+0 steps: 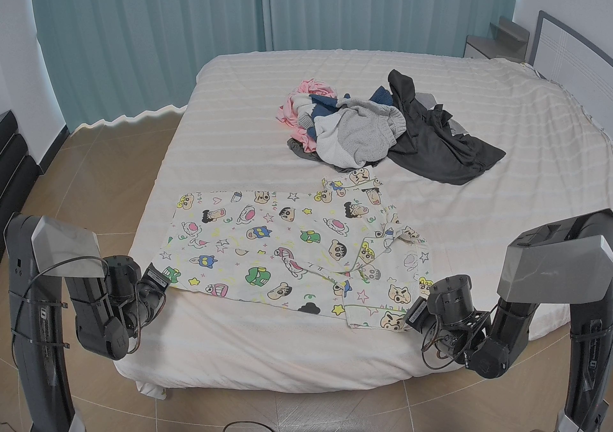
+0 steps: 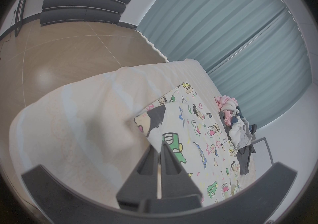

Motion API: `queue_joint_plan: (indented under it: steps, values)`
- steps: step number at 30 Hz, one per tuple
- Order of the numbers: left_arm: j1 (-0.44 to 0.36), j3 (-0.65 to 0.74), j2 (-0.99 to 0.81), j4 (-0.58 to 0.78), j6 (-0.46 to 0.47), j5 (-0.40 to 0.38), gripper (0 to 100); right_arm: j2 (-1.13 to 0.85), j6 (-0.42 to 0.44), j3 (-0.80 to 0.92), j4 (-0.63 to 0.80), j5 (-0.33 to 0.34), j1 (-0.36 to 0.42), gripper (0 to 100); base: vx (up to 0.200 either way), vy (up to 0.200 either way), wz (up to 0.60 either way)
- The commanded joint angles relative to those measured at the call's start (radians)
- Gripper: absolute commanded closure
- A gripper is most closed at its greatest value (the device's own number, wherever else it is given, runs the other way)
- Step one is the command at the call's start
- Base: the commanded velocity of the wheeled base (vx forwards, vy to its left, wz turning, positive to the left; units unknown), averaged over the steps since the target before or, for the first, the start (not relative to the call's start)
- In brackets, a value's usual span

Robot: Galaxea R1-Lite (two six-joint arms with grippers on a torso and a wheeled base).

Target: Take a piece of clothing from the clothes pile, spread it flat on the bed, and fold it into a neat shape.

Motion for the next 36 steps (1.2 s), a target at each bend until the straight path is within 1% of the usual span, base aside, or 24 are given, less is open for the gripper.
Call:
queue_joint_plan:
  steps: [1, 14, 17, 30, 31, 36]
  values:
    - [-0.002, 0.04, -0.035, 0.0, 0.022, 0.0, 100, -0.027, -0.011, 0.003, 0.002, 0.003, -0.015, 100, 0.0, 0.0, 0.0]
    - [0.006, 0.111, -0.041, 0.0, 0.039, 0.003, 100, -0.063, -0.023, 0.031, 0.002, 0.007, -0.025, 100, 0.0, 0.0, 0.0]
    - [0.017, 0.149, -0.04, 0.0, 0.067, 0.001, 100, -0.066, -0.023, 0.049, 0.0, 0.009, -0.025, 100, 0.0, 0.0, 0.0]
    - [0.017, 0.248, -0.054, 0.0, 0.07, -0.002, 100, -0.101, -0.024, 0.095, 0.002, 0.014, -0.025, 100, 0.0, 0.0, 0.0]
    - [0.015, 0.275, -0.064, -0.002, 0.07, -0.003, 100, -0.101, -0.024, 0.106, 0.002, 0.014, -0.027, 100, 0.0, 0.0, 0.0]
    - [0.017, 0.3, -0.067, -0.002, 0.07, -0.003, 100, -0.098, -0.023, 0.126, 0.0, 0.017, -0.024, 100, 0.0, 0.0, 0.0]
